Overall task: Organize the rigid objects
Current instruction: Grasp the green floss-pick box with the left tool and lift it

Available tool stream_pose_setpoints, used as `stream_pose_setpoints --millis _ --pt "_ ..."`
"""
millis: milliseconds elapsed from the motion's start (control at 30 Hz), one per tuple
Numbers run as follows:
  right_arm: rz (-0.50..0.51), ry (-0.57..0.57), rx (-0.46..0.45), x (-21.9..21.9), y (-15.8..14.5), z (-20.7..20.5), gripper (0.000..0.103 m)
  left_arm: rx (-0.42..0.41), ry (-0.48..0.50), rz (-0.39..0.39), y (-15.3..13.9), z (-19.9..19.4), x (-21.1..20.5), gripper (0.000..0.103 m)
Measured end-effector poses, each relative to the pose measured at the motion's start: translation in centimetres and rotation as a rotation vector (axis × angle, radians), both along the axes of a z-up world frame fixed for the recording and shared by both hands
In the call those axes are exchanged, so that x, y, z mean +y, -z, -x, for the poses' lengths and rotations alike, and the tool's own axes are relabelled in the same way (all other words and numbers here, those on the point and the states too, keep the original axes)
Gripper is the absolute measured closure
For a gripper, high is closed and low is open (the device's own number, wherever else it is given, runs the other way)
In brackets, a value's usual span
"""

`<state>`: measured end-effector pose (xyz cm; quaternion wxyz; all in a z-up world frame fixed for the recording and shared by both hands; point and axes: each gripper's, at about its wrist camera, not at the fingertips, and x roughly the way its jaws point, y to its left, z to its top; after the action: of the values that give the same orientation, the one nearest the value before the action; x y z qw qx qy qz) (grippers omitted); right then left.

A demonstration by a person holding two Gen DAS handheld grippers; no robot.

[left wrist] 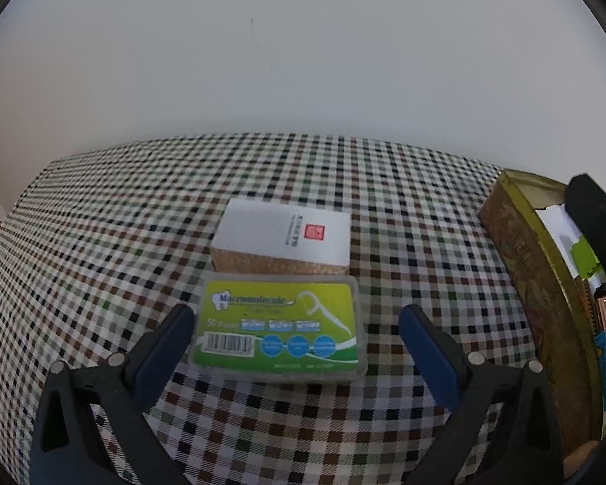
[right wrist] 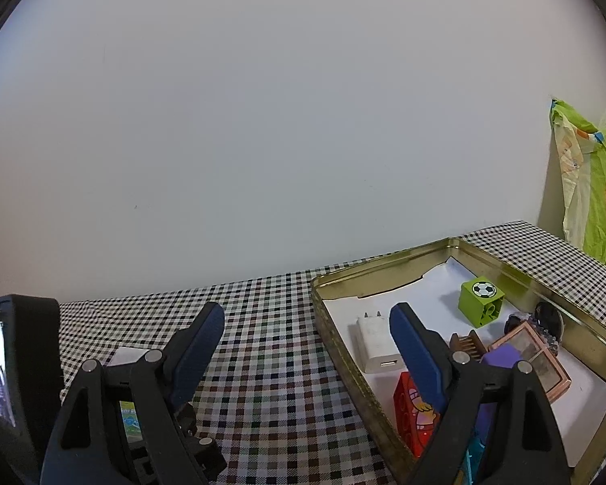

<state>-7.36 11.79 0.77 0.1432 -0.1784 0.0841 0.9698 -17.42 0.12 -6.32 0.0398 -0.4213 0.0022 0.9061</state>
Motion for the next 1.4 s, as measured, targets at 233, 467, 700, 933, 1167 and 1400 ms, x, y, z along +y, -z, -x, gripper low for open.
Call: stream_pose_setpoints --millis 233,467,700,933,1167,1400 --pt "0.005 0.003 -0.008 0.1 0.0 0.3 0.017 -0.055 -0.025 -0.039 0.9 0.8 -0.9 0.008" --pt "0.001 0.005 -0.008 0.0 0.0 0.5 0.017 -0.052 -0.030 -0.012 0.7 0.8 -1.0 0.017" --pt "-0.001 0.001 -0.010 0.1 0.2 0.5 0.017 -0.054 -0.027 -0.008 0.8 1.9 -1.7 0.017" --pt "-0.008 -0.005 -0.020 -0.1 0.2 0.7 0.017 -0.047 -0.028 -0.017 0.7 1.7 -1.6 0.023" --pt "-0.004 -0.005 -0.017 -0.1 0.1 0.3 0.017 -0.045 -0.013 -0.022 0.6 1.1 -2.3 0.023" --pt "-0.018 -0.005 -0.013 -0.3 -0.1 0.2 0.017 -0.045 -0.029 -0.011 0.6 0.2 -3.3 0.023"
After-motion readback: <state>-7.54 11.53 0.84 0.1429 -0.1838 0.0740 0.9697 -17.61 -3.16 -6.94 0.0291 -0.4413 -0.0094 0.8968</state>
